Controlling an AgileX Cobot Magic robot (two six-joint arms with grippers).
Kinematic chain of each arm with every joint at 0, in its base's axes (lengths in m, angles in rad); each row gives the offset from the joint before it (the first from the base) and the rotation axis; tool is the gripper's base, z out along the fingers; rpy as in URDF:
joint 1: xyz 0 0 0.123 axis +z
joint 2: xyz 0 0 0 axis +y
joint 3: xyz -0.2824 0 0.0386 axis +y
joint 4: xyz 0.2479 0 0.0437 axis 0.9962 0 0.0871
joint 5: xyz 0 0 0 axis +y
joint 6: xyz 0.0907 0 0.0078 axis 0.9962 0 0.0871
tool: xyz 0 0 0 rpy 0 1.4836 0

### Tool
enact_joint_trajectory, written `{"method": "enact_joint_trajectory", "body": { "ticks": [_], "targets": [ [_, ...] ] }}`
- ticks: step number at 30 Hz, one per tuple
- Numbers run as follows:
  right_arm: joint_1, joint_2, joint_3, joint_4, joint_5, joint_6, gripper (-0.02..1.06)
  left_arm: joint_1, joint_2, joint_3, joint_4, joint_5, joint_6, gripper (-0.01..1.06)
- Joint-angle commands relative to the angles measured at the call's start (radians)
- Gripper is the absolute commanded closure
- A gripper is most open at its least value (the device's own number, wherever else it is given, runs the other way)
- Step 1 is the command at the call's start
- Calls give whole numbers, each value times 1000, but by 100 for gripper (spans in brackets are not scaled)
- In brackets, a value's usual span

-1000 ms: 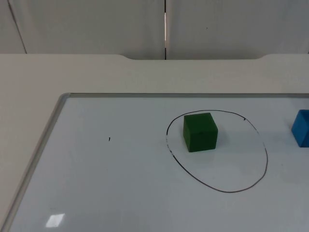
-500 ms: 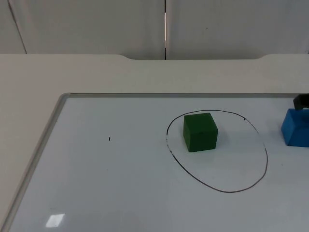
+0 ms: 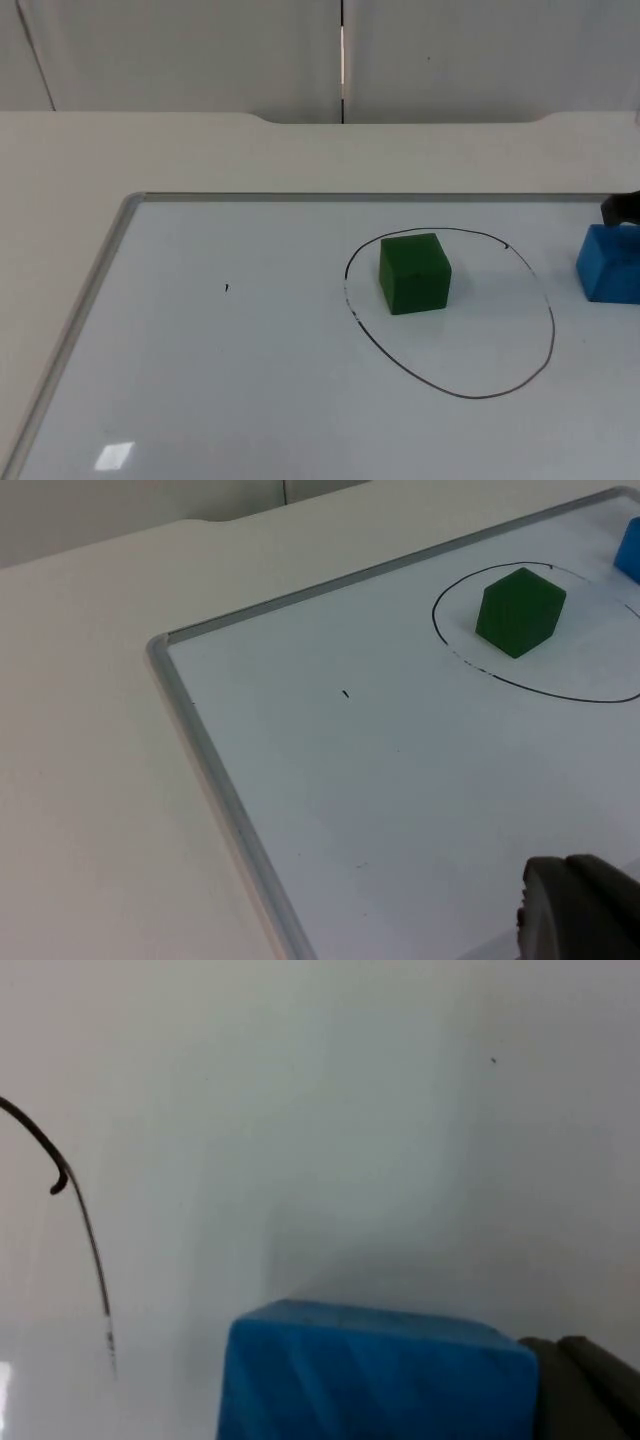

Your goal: Push the two cubes into the marked area.

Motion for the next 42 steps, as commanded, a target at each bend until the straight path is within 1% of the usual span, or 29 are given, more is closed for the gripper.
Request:
{"method": "enact_joint_trajectory", "body": {
  "ticks": [1, 5, 7, 14, 31, 42],
  "targets": [
    [3, -2, -5, -2, 8, -8, 104, 2, -4, 5, 0, -3, 2, 105],
    [16, -2, -5, -5, 15, -23, 104, 2, -4, 5, 0, -3, 2, 105],
    [39, -2, -5, -5, 11, -41, 104, 2, -4, 5, 0, -3, 2, 105],
    [82, -2, -5, -5, -17, -41, 104, 2, -4, 5, 0, -3, 2, 105],
    [84, -2, -5, -5, -21, -39, 104, 2, -4, 5, 0, -3, 2, 105],
    [127, -2, -5, -3, -53, -39, 104, 2, -4, 5, 0, -3, 2, 105]
  ]
}}
